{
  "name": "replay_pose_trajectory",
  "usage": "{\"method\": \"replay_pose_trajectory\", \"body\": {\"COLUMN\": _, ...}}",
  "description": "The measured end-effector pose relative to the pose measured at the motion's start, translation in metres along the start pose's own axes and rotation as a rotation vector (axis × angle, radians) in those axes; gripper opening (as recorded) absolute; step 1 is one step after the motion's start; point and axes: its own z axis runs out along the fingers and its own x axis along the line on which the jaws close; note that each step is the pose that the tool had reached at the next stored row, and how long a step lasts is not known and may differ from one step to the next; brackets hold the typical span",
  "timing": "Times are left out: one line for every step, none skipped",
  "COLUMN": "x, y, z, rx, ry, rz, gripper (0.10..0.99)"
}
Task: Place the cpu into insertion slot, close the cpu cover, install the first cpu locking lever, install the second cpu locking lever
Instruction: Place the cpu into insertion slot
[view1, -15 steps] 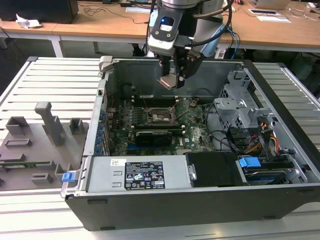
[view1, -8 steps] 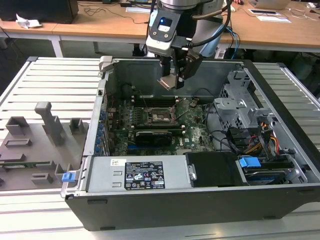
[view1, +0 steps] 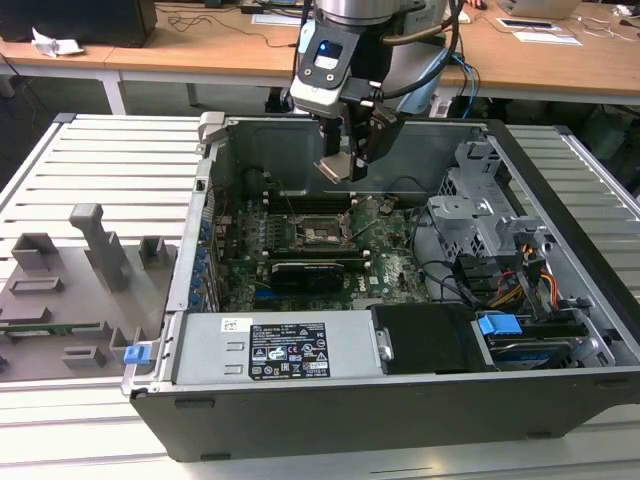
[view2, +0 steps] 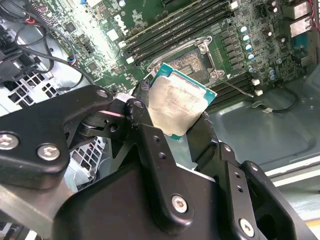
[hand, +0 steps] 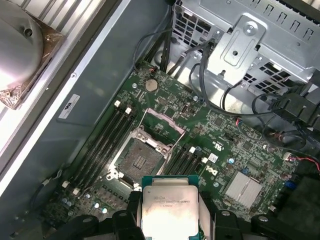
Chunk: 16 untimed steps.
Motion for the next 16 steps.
{"method": "replay_pose_trajectory", "body": {"x": 0.0, "y": 0.0, "z": 0.0007, "rx": 0.001, "ry": -0.0022, "rz": 0.011, "gripper": 0.541}}
{"method": "replay_pose_trajectory", "body": {"x": 0.0, "y": 0.0, "z": 0.001, "rx": 0.001, "ry": -0.0037, "rz": 0.018, "gripper": 0.541}}
{"method": "replay_pose_trajectory", "body": {"x": 0.0, "y": 0.0, "z": 0.0013, "rx": 0.001, "ry": -0.0046, "rz": 0.025, "gripper": 0.541}}
{"method": "replay_pose_trajectory", "body": {"x": 0.0001, "y": 0.0, "z": 0.0016, "rx": 0.001, "ry": -0.0053, "rz": 0.032, "gripper": 0.541}}
{"method": "replay_pose_trajectory", "body": {"x": 0.0001, "y": 0.0, "z": 0.0019, "rx": 0.001, "ry": -0.0058, "rz": 0.038, "gripper": 0.541}}
{"method": "replay_pose_trajectory", "body": {"x": 0.0001, "y": 0.0, "z": 0.0023, "rx": 0.001, "ry": -0.0064, "rz": 0.046, "gripper": 0.541}}
{"method": "replay_pose_trajectory", "body": {"x": 0.0001, "y": 0.0, "z": 0.0026, "rx": 0.001, "ry": -0.0068, "rz": 0.052, "gripper": 0.541}}
{"method": "replay_pose_trajectory", "body": {"x": 0.0001, "y": -0.0001, "z": 0.0029, "rx": 0.001, "ry": -0.0072, "rz": 0.059, "gripper": 0.541}}
{"method": "replay_pose_trajectory", "body": {"x": 0.0001, "y": -0.0001, "z": 0.0031, "rx": 0.001, "ry": -0.0075, "rz": 0.064, "gripper": 0.541}}
{"method": "replay_pose_trajectory", "body": {"x": 0.0001, "y": -0.0001, "z": 0.0034, "rx": 0.001, "ry": -0.008, "rz": 0.07, "gripper": 0.541}}
{"method": "replay_pose_trajectory", "body": {"x": 0.0, "y": -0.0001, "z": 0.0037, "rx": 0.001, "ry": -0.0084, "rz": 0.075, "gripper": 0.541}}
{"method": "replay_pose_trajectory", "body": {"x": 0.0, "y": -0.0002, "z": 0.004, "rx": 0.001, "ry": -0.009, "rz": 0.083, "gripper": 0.541}}
{"method": "replay_pose_trajectory", "body": {"x": 0.0, "y": -0.0002, "z": 0.0045, "rx": 0.001, "ry": -0.0096, "rz": 0.093, "gripper": 0.541}}
{"method": "replay_pose_trajectory", "body": {"x": 0.0, "y": -0.0002, "z": 0.0046, "rx": 0.001, "ry": -0.0098, "rz": 0.096, "gripper": 0.541}}
{"method": "replay_pose_trajectory", "body": {"x": 0.0, "y": -0.0002, "z": 0.0048, "rx": 0.001, "ry": -0.0102, "rz": 0.101, "gripper": 0.541}}
{"method": "replay_pose_trajectory", "body": {"x": 0.0, "y": -0.0003, "z": 0.0051, "rx": 0.001, "ry": -0.0108, "rz": 0.109, "gripper": 0.541}}
